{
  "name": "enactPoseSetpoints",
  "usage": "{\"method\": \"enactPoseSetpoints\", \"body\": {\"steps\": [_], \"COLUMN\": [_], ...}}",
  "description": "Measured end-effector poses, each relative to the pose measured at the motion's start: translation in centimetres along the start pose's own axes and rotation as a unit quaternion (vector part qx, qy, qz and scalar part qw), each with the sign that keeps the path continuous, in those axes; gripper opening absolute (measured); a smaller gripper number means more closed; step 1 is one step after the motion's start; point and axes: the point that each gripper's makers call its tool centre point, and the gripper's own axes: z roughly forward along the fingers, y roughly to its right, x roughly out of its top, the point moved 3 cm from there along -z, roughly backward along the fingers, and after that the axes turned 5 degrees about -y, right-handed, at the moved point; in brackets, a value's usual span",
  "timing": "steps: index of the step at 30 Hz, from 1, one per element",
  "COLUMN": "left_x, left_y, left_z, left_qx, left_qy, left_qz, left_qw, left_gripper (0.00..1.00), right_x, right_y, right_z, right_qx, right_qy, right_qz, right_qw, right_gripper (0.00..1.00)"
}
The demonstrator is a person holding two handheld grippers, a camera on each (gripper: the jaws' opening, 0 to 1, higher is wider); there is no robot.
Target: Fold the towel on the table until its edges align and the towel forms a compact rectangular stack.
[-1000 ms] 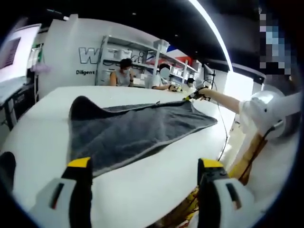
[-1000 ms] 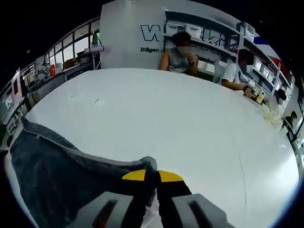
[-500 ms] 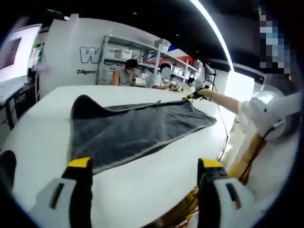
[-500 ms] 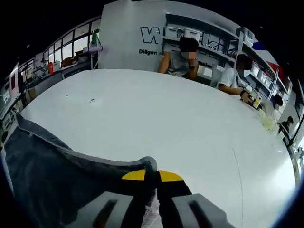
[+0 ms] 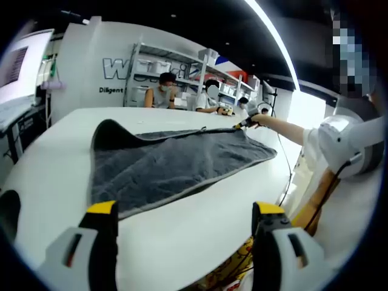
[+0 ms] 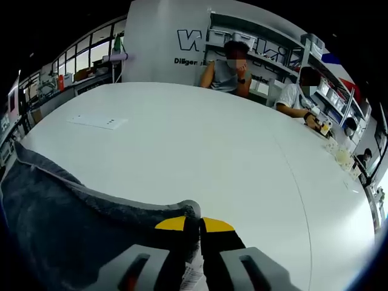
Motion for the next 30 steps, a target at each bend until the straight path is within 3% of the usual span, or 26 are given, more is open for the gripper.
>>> {"method": "enactPoseSetpoints", "body": {"steps": [20, 30], "left_x": [-0.1, -0.1], "left_y": [-0.1, -0.2], "left_z": [-0.2, -0.2], "left_qx": [0.002, 0.002], "left_qy": [0.0, -0.001], "left_qz": [-0.003, -0.003], "left_qw": [1.0, 1.0], "left_gripper": [0.96, 0.96], "right_x": [-0.8, -0.7], "right_y": [-0.2, 0.1], "right_z": [1.6, 1.7], "right_qx": [-0.014, -0.019], "right_qy": [-0.023, -0.013], "right_qz": [-0.014, -0.013], "right_qw": [0.9995, 0.9997], "right_gripper": [0.11, 0.14]}}
